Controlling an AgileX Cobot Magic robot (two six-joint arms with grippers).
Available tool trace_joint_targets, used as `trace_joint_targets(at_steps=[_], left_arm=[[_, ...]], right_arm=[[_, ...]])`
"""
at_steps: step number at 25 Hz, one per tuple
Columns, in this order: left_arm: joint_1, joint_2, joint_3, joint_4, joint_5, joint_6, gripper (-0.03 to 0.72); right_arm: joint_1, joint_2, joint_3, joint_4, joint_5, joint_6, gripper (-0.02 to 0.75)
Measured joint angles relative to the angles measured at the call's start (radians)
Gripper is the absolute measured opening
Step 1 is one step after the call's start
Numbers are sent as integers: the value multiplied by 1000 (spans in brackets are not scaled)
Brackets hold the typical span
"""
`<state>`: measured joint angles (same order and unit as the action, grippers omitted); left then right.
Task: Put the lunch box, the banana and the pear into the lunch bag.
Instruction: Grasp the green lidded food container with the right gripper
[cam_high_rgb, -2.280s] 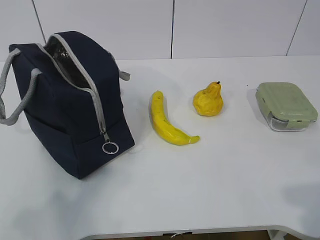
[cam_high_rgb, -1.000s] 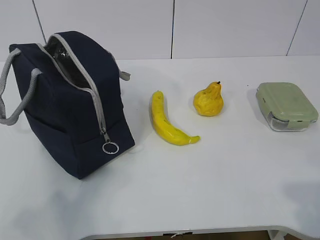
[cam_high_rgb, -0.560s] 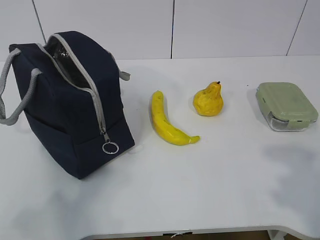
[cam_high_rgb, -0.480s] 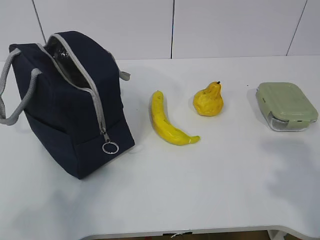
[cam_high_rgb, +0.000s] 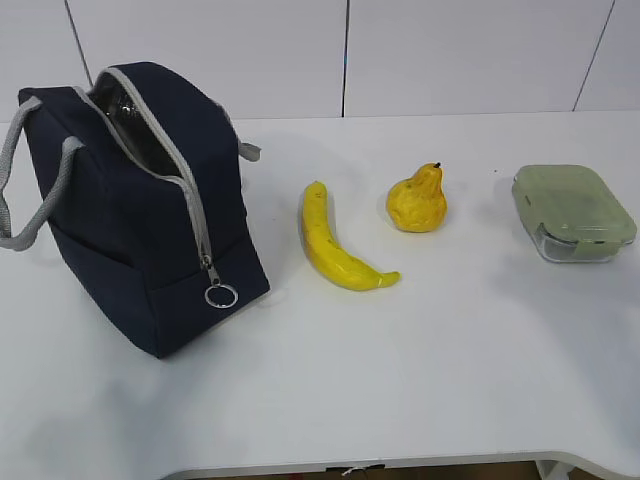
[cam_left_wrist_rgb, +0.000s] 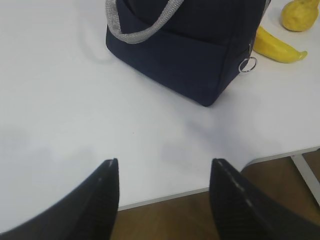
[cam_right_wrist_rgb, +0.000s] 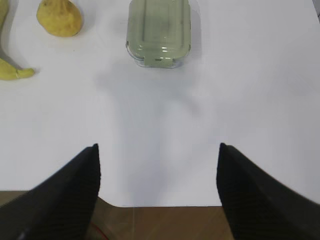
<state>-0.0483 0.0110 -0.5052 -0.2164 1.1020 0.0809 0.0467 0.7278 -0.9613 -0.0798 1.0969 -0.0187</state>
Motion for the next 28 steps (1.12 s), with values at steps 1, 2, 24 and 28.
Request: trace_joint_targets(at_steps=[1,2,24,28], left_arm=[[0,0,0,0,0,0,414],[0,0,0,0,0,0,414],[0,0,0,0,0,0,414],[0,0,0,0,0,0,414]], right_arm=[[0,22,-15,0,-3,0,587],[0,44,-33,0,-3,0,587],[-38,478,-297,126,-45,-41,587],[-149,548,-321,210,-50,-119,587]])
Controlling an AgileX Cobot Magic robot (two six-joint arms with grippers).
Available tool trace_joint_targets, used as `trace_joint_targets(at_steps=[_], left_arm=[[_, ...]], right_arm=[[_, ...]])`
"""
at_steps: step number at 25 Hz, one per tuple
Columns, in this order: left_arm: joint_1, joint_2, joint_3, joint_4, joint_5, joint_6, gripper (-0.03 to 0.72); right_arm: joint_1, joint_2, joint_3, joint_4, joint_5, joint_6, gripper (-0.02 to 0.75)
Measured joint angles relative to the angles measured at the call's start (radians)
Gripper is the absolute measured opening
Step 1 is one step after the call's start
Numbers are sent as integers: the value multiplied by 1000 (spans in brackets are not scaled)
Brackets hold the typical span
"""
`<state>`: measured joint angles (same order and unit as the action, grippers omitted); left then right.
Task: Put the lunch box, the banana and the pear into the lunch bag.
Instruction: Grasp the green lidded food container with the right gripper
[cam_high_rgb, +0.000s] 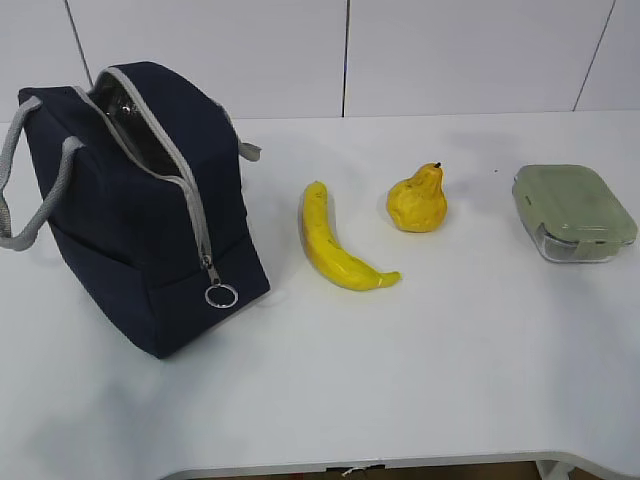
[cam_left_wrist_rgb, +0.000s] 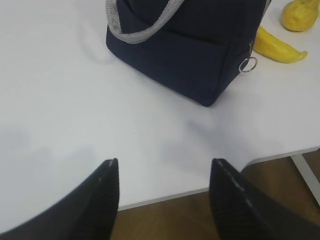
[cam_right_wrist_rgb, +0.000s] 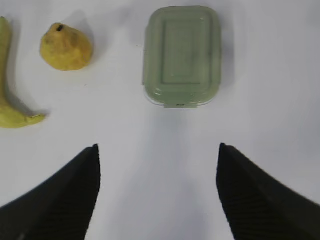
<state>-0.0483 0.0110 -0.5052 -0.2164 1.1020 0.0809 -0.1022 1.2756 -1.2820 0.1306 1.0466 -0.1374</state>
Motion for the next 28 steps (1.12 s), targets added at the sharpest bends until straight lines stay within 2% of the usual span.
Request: trace_joint_targets(at_steps=[3,5,13,20,24,28], left_arm=[[0,0,0,0,0,0,414],[0,0,0,0,0,0,414],[0,0,0,0,0,0,414],[0,0,0,0,0,0,414],[0,0,0,0,0,0,414],[0,0,0,0,0,0,414]], right_arm=[[-94,47,-6,59,0,-79,587],[-143,78,-8,137,0,-154,587],[-304,179,-8,396,-35,-361,587],[-377,288,-8,644,-45,-541,587],[-393,349,-8,738,-43,-617,587],[-451,399,31,901,-37,-734,587]])
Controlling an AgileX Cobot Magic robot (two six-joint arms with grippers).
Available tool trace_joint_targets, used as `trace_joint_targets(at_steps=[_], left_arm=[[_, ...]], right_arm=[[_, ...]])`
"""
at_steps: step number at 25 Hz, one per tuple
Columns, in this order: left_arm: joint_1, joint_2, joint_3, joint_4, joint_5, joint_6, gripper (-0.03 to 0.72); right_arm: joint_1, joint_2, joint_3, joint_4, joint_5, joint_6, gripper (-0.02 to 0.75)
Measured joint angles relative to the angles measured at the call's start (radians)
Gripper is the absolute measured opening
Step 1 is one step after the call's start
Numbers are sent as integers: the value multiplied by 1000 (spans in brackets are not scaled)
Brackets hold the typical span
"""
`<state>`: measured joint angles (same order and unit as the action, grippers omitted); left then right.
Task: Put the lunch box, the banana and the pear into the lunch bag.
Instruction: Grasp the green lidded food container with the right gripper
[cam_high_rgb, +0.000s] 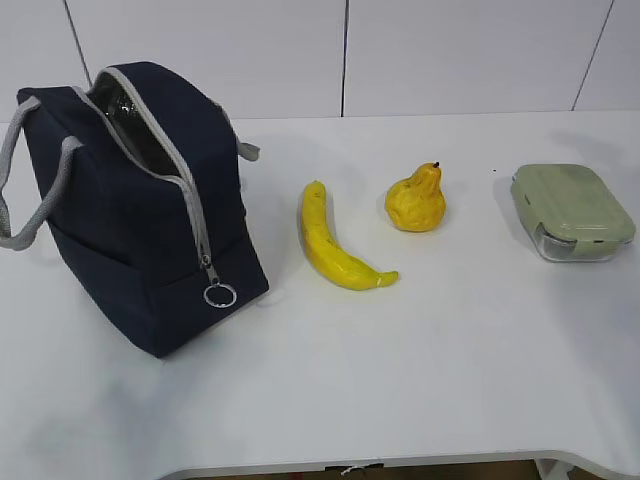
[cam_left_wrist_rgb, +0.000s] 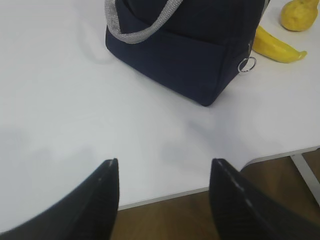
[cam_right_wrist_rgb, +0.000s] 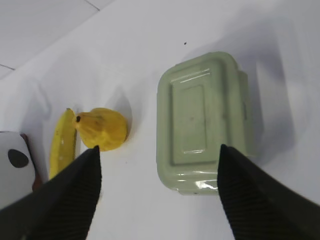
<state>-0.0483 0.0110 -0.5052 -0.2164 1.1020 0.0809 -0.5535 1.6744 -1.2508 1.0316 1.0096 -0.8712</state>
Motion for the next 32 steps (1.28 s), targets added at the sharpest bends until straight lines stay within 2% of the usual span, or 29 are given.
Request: trace_joint_targets(at_steps=[6,11,27,32], left_arm=[[0,0,0,0,0,0,414],[0,0,0,0,0,0,414],[0,0,0,0,0,0,414],[0,0,0,0,0,0,414]], right_arm=[[-83,102,47,246,62,-187,587],[-87,225,49,348,122,-277,587],[-87,417,16,458,133,-440,588],[-87,461,-25,467,144,-463,631]])
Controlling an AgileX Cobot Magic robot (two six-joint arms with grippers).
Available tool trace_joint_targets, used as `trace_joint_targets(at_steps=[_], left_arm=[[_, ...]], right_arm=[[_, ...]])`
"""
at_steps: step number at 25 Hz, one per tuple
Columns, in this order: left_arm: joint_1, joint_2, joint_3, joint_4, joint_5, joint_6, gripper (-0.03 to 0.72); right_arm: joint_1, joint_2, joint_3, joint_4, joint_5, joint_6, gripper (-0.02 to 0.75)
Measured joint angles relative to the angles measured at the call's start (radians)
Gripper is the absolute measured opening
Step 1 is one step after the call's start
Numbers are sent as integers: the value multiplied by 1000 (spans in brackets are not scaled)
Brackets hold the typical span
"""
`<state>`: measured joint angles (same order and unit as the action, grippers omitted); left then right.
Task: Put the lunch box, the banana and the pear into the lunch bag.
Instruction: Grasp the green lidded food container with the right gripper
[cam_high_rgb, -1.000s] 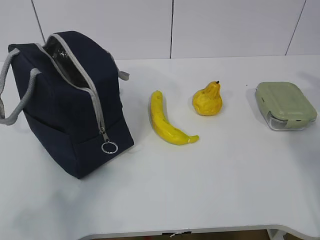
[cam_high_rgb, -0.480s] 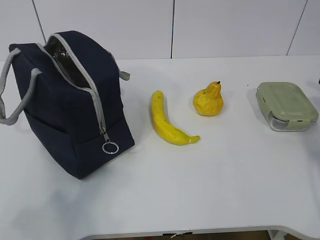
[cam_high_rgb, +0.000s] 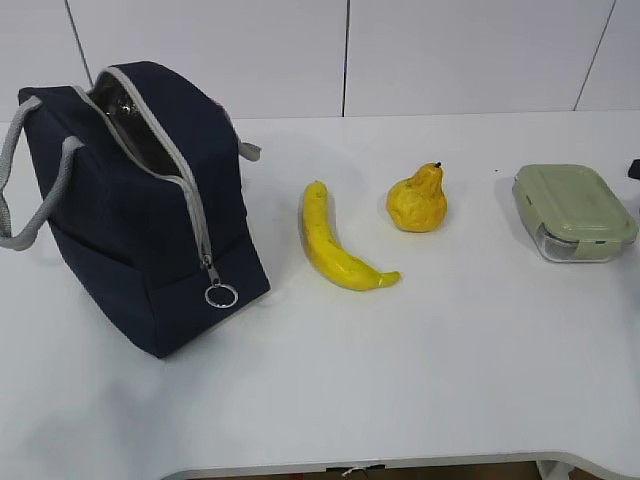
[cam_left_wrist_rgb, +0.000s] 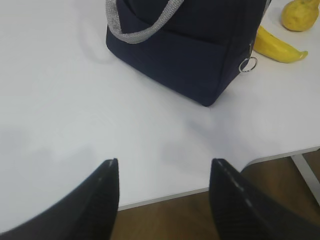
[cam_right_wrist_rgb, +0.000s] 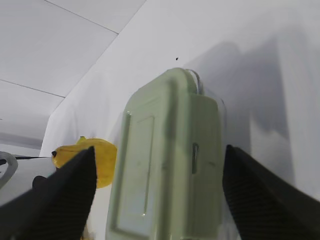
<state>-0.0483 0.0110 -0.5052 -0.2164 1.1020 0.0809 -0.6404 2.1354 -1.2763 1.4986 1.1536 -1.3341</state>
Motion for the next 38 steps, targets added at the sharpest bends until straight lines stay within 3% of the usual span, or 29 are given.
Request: trace_joint_targets(at_steps=[25,38], left_arm=[[0,0,0,0,0,0,414],[0,0,0,0,0,0,414]], right_arm=[[0,136,-56,88,8,1,627],[60,136,-56,94,8,-23,621]])
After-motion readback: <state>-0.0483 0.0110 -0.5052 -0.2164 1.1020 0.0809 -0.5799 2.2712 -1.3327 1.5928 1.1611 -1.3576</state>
